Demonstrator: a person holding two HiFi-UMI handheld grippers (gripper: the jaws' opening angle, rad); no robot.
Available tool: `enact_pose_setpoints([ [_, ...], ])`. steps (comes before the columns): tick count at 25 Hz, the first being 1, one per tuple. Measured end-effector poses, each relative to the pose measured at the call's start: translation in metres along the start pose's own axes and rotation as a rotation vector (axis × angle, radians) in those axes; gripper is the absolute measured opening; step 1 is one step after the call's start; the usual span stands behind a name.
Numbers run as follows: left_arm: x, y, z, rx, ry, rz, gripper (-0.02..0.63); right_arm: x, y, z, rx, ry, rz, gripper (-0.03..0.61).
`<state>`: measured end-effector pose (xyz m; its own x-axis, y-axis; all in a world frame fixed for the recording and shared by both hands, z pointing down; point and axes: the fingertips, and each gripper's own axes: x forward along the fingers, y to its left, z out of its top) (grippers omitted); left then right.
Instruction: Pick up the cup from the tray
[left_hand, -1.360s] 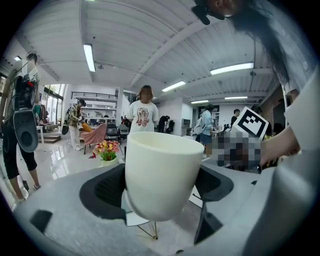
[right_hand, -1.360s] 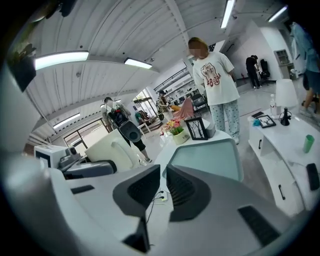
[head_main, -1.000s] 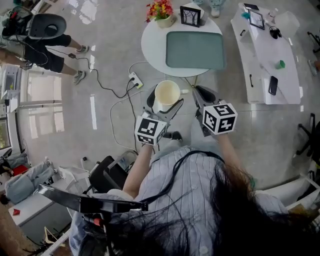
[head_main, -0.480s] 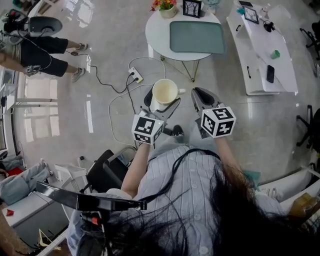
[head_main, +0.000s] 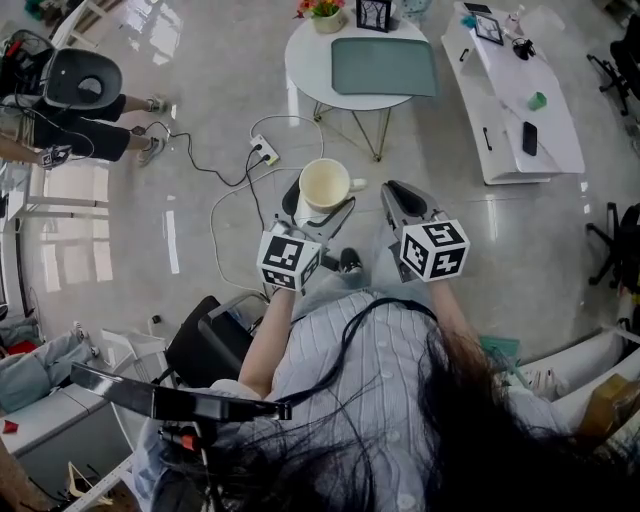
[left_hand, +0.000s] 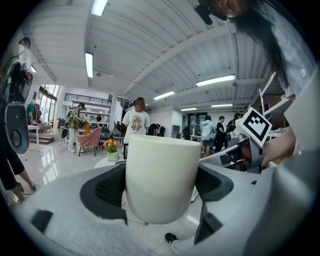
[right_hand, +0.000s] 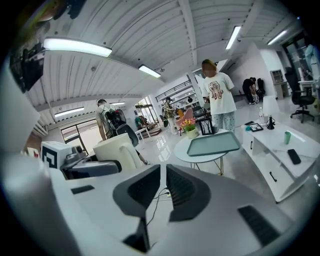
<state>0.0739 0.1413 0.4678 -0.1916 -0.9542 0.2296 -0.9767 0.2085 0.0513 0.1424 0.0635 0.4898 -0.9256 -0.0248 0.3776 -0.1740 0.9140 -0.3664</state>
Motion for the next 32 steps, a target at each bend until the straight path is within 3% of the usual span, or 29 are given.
enact_pose_setpoints([
  [14,-0.014,-0.017,0.002,0.012,-0.021,-0.029,0.434,-0.023,0.011,-0.013,-0.015,-0.019,-0.020,0.054],
  [32,-0.020,0.001,0.007,-0.007,-0.041,-0.004,0.433,-0.014,0.026,-0.007,-0.056,-0.008,-0.007,0.054],
])
